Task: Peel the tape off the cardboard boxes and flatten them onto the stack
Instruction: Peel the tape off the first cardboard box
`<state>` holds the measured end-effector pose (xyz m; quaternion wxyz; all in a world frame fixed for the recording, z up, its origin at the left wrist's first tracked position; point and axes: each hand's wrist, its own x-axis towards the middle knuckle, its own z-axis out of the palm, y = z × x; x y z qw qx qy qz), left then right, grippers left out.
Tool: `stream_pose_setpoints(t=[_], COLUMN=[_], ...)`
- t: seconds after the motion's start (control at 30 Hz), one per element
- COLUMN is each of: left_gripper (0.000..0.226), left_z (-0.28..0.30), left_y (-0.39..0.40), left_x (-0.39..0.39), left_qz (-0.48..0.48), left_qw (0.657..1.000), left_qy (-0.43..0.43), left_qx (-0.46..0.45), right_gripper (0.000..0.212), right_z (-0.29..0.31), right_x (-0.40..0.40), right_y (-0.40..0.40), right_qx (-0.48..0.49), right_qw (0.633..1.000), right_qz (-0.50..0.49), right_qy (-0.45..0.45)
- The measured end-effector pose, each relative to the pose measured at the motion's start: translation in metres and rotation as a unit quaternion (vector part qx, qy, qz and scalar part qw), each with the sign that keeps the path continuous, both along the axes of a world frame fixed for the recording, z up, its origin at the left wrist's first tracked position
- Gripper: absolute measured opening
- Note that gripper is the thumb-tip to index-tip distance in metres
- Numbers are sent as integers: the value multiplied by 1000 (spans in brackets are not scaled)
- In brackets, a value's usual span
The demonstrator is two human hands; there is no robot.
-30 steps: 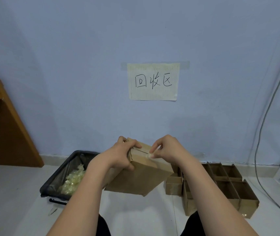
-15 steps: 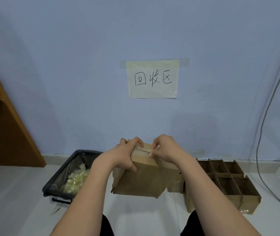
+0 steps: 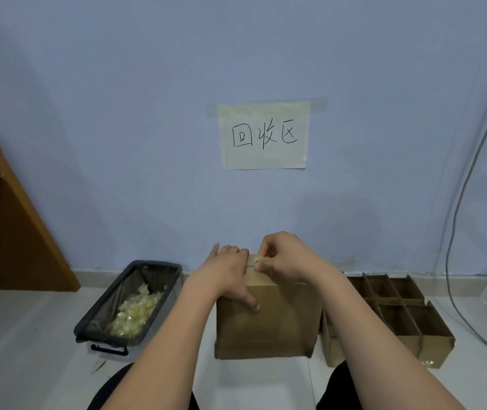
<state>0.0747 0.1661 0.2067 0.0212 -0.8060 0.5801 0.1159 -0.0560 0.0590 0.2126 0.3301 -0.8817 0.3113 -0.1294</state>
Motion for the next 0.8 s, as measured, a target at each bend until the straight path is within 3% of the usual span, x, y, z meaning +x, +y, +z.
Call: stream_pose_setpoints(t=[0.1, 0.2, 0.3, 0.4, 0.6, 0.77, 0.8], left_gripper=[98, 119, 120, 118, 115, 118, 119], left_z=[1, 3, 4, 4, 4, 2, 1], left_y=[-2, -1, -1, -1, 4, 5, 4], left_x=[0, 3, 3, 5, 11, 16, 17], left_qz=[35, 40, 41, 54, 59, 53, 52], left_qw=[998, 999, 999, 998, 998, 997, 997], left_qy=[57, 29, 18, 33, 21, 22, 20], left_qx=[-5, -13, -8, 7, 24, 49, 51], right_gripper=[14, 10, 14, 7, 26, 1, 3], right_z=[1, 6, 8, 7, 13, 9, 9], right_x=[-3, -8, -15, -17, -21, -22, -22], right_y=[-5, -11, -15, -18, -9, -12, -12], right_qx=[0, 16, 50, 40, 70, 61, 48], right_qw=[1000, 993, 987, 988, 997, 998, 998], right_qz=[-10, -44, -54, -65, -4, -20, -27], right_qy=[-28, -107, -144, -134, -26, -3, 0])
